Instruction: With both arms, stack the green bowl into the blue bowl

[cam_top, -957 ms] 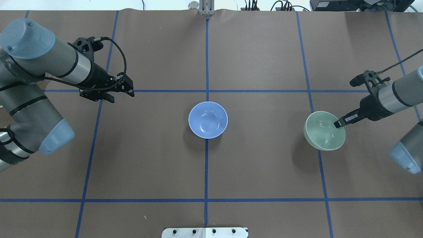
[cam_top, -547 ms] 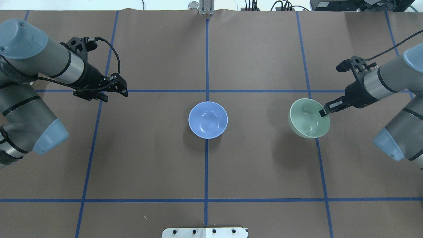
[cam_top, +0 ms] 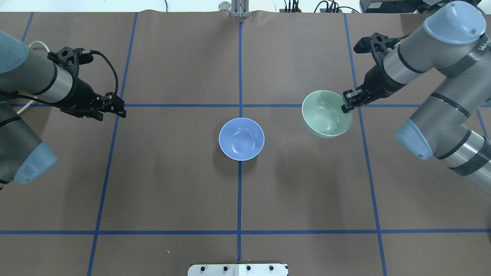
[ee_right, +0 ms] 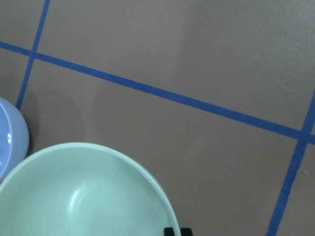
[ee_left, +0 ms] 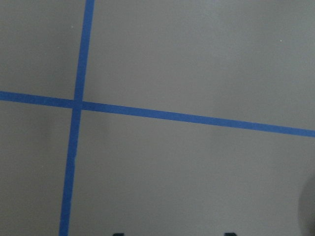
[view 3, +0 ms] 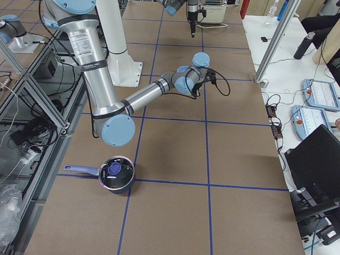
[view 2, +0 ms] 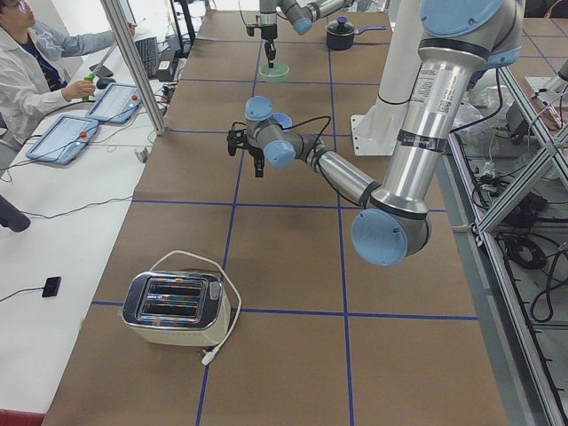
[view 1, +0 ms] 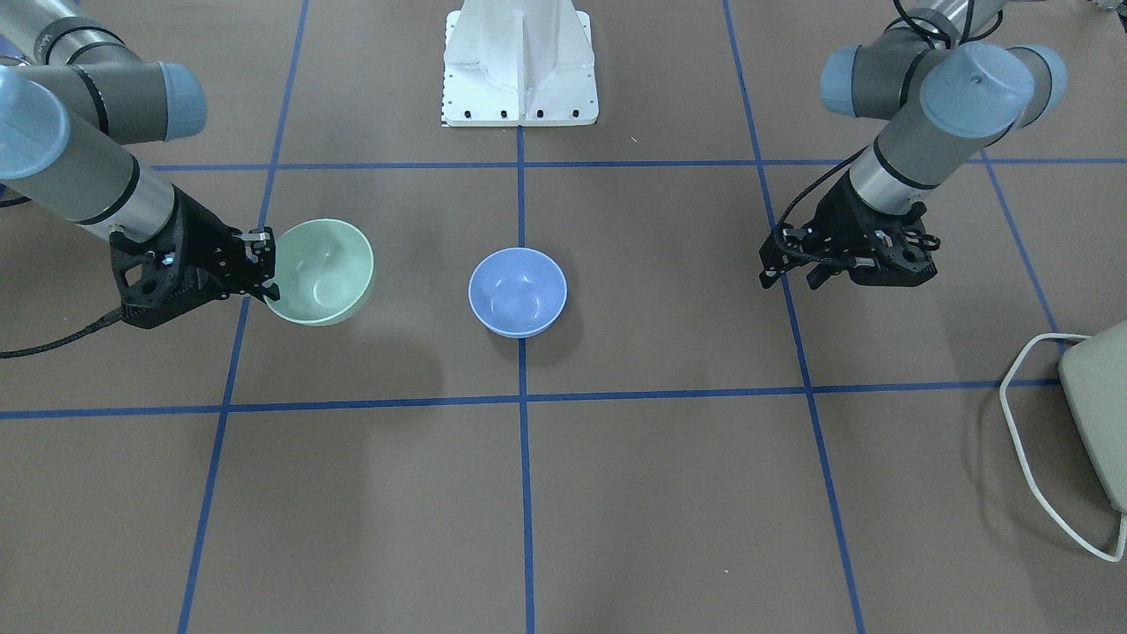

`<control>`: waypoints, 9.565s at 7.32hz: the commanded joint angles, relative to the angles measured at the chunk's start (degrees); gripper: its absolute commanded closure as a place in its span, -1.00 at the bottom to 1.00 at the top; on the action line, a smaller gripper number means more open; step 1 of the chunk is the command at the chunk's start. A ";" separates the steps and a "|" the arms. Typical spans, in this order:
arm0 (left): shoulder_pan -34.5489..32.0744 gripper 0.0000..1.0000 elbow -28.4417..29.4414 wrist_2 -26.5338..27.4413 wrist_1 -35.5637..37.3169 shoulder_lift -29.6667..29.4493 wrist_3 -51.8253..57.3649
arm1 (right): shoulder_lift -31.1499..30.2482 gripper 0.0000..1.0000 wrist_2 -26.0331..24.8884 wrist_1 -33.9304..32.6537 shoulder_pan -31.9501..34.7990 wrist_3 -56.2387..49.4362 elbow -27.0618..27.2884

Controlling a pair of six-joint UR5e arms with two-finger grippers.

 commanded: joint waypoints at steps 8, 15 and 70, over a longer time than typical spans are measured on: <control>-0.50 -0.49 0.40 0.61 -0.54 4.65 6.15 | 16.69 0.91 -17.52 -5.80 -15.59 14.25 -4.78; -0.24 -0.49 0.84 0.61 -0.62 4.65 6.15 | 18.01 0.93 -20.94 -2.49 -18.05 14.08 -10.04; -26.16 -0.96 11.91 -12.31 -0.01 18.10 40.34 | -19.70 -1.00 -0.03 -12.74 33.19 -28.29 -8.92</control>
